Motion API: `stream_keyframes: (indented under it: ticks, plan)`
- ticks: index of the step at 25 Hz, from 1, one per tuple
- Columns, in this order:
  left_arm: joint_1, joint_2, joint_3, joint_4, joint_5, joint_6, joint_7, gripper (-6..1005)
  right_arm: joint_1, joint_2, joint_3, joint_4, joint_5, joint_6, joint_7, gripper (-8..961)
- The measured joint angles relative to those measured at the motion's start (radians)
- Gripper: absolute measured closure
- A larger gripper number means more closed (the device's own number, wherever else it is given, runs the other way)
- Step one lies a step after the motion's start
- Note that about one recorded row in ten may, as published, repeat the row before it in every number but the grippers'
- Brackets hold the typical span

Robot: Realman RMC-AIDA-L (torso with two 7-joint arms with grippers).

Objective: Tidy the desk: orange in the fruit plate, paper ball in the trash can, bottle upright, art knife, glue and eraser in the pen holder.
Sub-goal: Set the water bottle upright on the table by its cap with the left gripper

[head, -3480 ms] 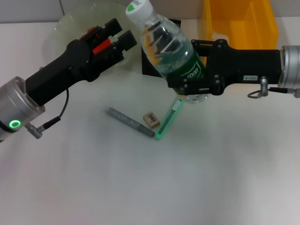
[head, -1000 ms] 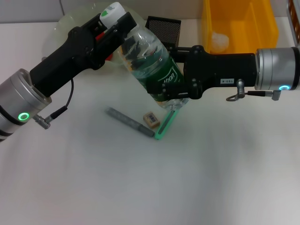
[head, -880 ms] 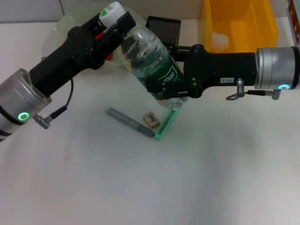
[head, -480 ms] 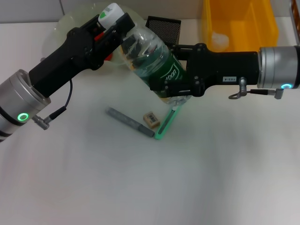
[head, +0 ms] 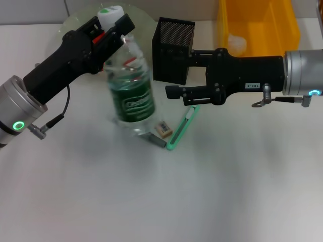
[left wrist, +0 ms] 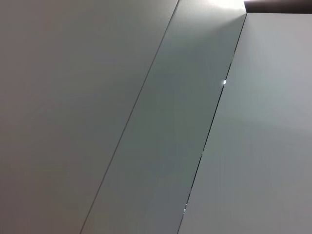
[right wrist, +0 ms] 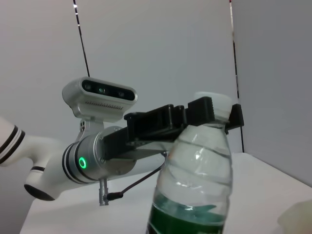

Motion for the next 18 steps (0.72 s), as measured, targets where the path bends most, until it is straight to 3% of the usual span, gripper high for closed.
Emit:
stream_keyframes:
  ticks: [11, 18]
  plan:
    - [0.034, 0.002, -0.012, 0.061, 0.000, -0.036, 0.017, 536, -0.013, -0.001, 0.000, -0.013, -0.091, 0.029, 0.040, 195]
    - [0.080, 0.005, -0.109, 0.101, 0.000, -0.104, 0.167, 532, -0.034, 0.001, 0.000, -0.008, -0.119, 0.051, 0.030, 195]
